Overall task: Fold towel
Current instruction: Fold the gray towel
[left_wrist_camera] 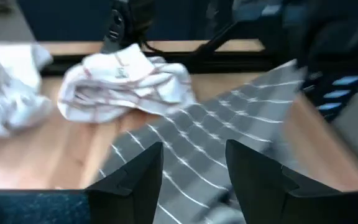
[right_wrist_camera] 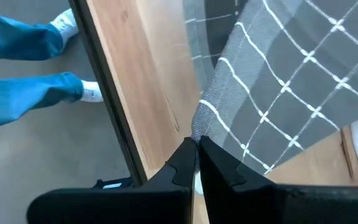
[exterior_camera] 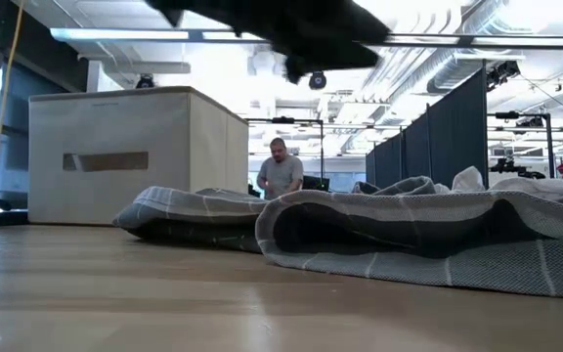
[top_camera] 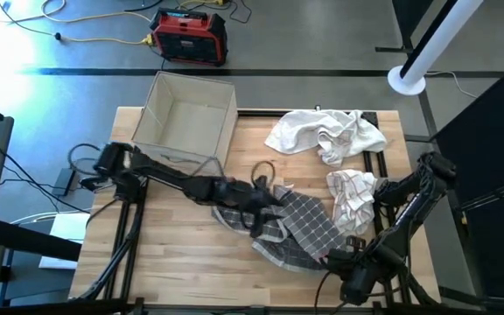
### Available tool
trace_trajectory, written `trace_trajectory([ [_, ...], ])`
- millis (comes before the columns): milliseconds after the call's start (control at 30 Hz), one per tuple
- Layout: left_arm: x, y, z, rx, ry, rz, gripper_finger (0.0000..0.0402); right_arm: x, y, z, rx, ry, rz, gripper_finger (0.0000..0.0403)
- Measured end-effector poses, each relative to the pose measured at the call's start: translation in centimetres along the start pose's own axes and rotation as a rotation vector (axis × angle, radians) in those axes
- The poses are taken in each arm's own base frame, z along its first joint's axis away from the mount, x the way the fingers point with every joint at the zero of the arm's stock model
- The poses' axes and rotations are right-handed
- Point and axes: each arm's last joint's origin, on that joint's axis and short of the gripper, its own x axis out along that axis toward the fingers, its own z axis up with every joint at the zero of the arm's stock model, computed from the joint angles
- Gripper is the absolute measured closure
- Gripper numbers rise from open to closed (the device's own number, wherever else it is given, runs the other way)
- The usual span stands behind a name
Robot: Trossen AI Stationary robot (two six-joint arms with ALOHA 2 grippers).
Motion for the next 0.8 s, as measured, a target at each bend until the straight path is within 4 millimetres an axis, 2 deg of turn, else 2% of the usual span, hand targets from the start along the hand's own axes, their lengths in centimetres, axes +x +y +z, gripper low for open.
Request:
trace_trajectory([
  [200, 5.3, 0.7, -2.6, 0.096, 0.181, 0.256, 0.0234, 0.1, 0.0, 0.0, 0.000, 0.002, -0.005, 0.0403],
  [367, 6.6, 1.1, -5.8, 0.037, 0.352, 0.351, 0.0234, 0.2, -0.2, -0.1, 0.000, 0.010, -0.030, 0.0403],
  [467, 6.2, 0.8, -7.5, -0.012, 0.497, 0.347, 0.0236, 0.1, -0.4, -0.2, -0.002, 0.004, -0.058, 0.0403],
  [567, 5.1, -0.1, -8.4, -0.064, 0.615, 0.357, 0.0247, 0.0, -0.7, -0.2, -0.027, -0.007, -0.087, 0.0403],
  [667, 3.8, -1.5, -8.7, -0.143, 0.714, 0.353, 0.0264, 0.0, -1.1, 0.2, -0.047, -0.033, -0.123, 0.0403],
  [800, 1.9, -4.7, -8.7, -0.251, 0.793, 0.335, 0.0289, -0.1, -1.9, 1.1, -0.054, -0.077, -0.189, 0.0403],
])
